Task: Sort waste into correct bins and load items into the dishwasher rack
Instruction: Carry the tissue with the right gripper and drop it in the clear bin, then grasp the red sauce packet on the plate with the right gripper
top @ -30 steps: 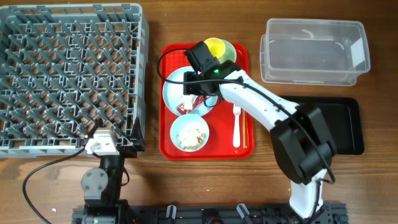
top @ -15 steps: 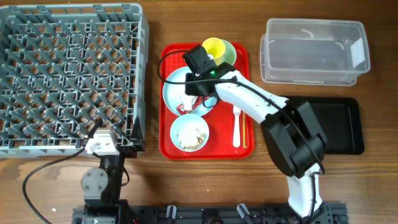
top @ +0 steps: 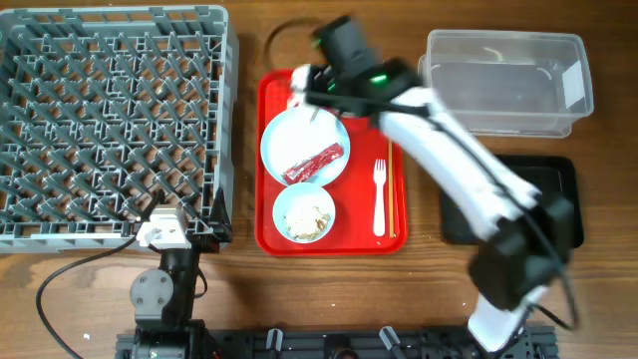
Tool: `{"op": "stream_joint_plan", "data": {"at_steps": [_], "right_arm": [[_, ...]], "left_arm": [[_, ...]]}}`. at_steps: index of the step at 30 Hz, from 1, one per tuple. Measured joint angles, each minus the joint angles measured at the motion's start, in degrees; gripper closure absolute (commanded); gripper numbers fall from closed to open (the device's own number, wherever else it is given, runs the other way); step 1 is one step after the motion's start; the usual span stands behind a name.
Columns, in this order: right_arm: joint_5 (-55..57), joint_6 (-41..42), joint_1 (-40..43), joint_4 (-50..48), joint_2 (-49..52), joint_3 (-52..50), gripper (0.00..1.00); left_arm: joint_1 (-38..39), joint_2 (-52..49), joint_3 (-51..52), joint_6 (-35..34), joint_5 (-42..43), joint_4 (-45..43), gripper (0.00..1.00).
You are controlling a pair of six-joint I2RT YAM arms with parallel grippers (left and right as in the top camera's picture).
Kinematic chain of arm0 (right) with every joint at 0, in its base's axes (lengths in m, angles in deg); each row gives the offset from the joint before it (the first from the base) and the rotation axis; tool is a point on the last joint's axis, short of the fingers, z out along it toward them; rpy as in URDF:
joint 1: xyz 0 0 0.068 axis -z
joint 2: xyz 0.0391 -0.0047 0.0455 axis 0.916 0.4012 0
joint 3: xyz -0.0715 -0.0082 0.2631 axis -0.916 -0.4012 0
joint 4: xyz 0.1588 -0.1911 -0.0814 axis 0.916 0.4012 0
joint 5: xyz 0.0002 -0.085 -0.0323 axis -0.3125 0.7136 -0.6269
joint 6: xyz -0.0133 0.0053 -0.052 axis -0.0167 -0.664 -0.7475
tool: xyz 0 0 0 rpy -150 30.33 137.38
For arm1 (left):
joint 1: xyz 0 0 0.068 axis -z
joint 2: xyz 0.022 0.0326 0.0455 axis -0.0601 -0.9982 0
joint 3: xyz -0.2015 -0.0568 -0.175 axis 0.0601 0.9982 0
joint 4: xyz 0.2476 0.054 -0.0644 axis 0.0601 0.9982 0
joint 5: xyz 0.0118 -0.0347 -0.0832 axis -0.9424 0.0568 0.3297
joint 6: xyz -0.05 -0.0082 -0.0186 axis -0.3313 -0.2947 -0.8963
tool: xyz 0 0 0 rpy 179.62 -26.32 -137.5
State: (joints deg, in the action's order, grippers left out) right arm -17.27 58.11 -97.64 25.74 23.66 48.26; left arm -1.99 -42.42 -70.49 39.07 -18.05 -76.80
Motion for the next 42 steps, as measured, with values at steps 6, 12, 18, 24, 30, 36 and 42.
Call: {"op": "stream_joint_plan", "data": {"at_steps": [6,12,18,24,30,36,42], "right_arm": [[1.42,2.36,18.53,3.82,-6.62,0.98,0.96],[1.62,2.58,31.15,0.94,-2.43,0.96,0.11],[0.13,-0.79,32.15,-0.07,0.55,0.94,0.11],[-19.56,-8.74,30.8,3.19,0.24,0.94,0.24],[-19.89,-8.2,12.41,11.45,0.13,0.24,0.38],[-4.46,11.15,-6.03,15.47,2.1,-1.66,0.52],[0.79,24.9,-9.07,14.88,10.05,-2.95,0.44]], "left_arm": [[0.0,0.0,0.0,0.0,0.0,0.0,0.0],[0.0,0.0,0.0,0.0,0.0,0.0,0.0],[0.0,0.0,0.0,0.0,0.0,0.0,0.0],[0.0,0.0,0.0,0.0,0.0,0.0,0.0],[0.0,0.0,0.0,0.0,0.0,0.0,0.0],[0.0,0.0,0.0,0.0,0.0,0.0,0.0],[0.0,0.0,0.0,0.0,0.0,0.0,0.0]]}}
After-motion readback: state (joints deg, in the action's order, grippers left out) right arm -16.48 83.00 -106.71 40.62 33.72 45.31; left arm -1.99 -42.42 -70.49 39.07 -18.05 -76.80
